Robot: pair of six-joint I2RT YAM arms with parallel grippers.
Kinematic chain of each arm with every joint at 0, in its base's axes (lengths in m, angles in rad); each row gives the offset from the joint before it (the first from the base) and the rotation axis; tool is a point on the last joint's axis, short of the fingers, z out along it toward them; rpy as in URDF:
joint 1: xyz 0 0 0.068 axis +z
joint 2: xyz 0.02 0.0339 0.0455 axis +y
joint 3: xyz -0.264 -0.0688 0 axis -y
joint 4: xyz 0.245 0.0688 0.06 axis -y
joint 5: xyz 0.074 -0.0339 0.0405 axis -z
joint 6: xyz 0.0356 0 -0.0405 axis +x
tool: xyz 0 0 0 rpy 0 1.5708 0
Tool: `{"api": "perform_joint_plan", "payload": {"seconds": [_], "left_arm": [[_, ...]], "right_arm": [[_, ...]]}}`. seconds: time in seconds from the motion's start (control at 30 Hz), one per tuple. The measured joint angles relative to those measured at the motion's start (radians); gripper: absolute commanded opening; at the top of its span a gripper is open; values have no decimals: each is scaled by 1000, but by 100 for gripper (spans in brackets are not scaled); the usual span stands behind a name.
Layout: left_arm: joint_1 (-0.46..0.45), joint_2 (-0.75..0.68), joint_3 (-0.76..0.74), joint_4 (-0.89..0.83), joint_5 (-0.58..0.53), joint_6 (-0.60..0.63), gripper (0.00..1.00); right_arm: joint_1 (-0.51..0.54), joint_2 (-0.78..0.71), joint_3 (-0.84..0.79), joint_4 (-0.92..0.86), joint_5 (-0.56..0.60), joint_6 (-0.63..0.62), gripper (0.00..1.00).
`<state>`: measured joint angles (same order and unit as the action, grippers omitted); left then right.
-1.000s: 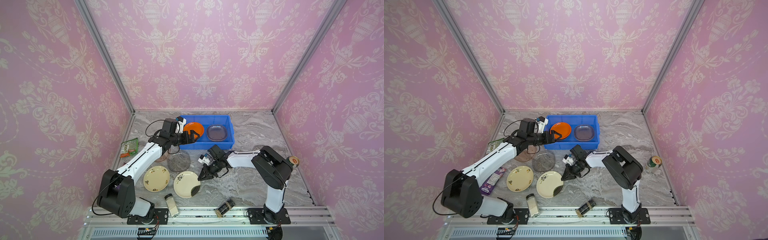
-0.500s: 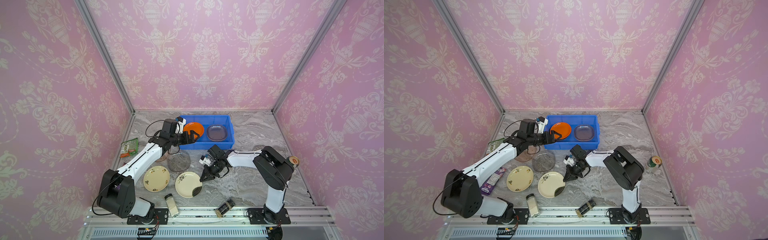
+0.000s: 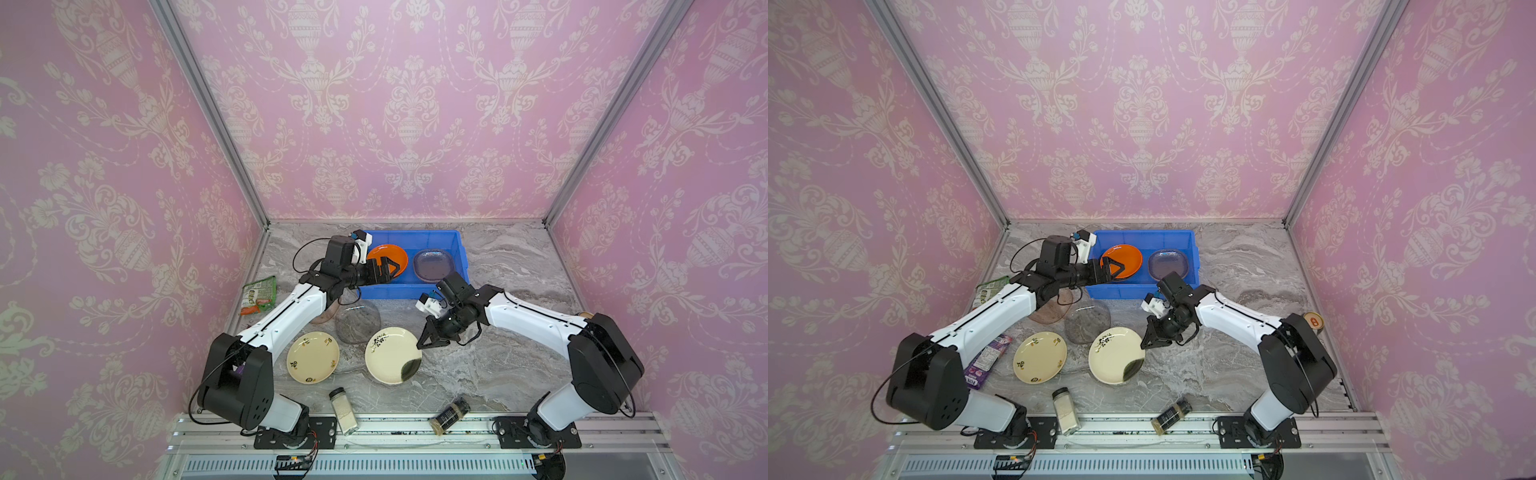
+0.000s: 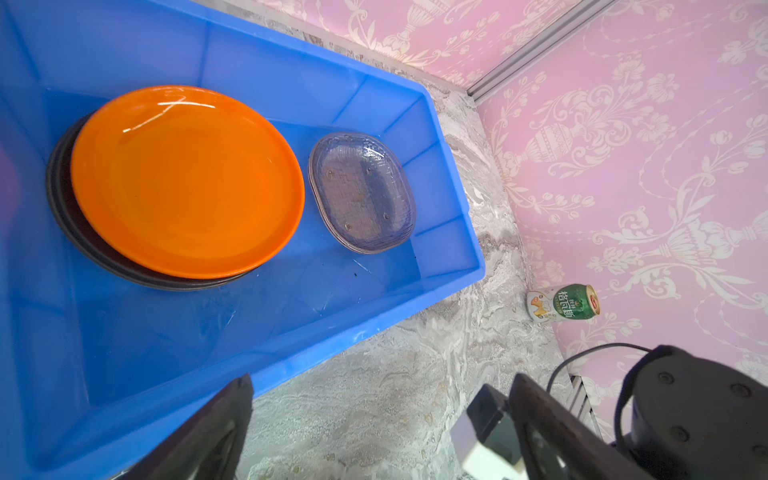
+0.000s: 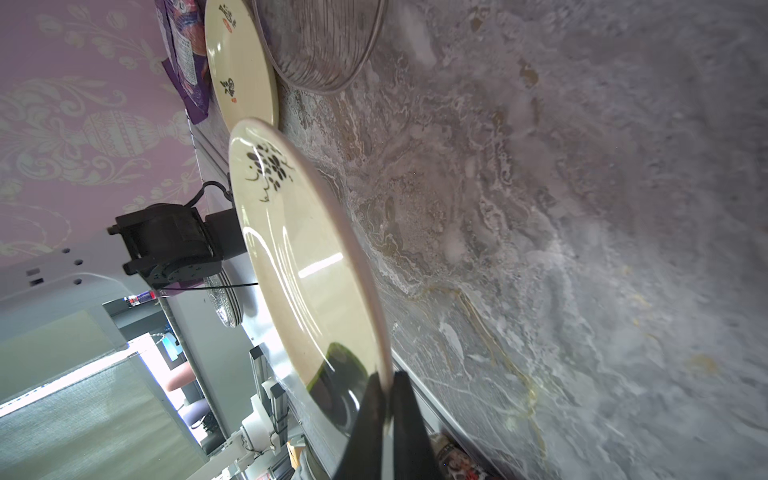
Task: Place the plates into the plastic bin on the countertop
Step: 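Carry the cream printed plate over the bin with the right gripper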
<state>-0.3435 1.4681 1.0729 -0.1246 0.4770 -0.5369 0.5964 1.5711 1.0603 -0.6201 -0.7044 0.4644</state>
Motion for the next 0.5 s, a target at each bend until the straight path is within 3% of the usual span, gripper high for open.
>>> {"api": "perform_joint_plan", "payload": {"seconds": [0.3, 0.5], "left_arm": [[87, 0, 116, 10, -34, 21, 98], [96, 0, 159, 19, -42, 31, 98]], "right_arm": [[-173, 54, 459, -154, 127, -24, 0], [-190, 284, 709, -179, 205, -24, 0]]}}
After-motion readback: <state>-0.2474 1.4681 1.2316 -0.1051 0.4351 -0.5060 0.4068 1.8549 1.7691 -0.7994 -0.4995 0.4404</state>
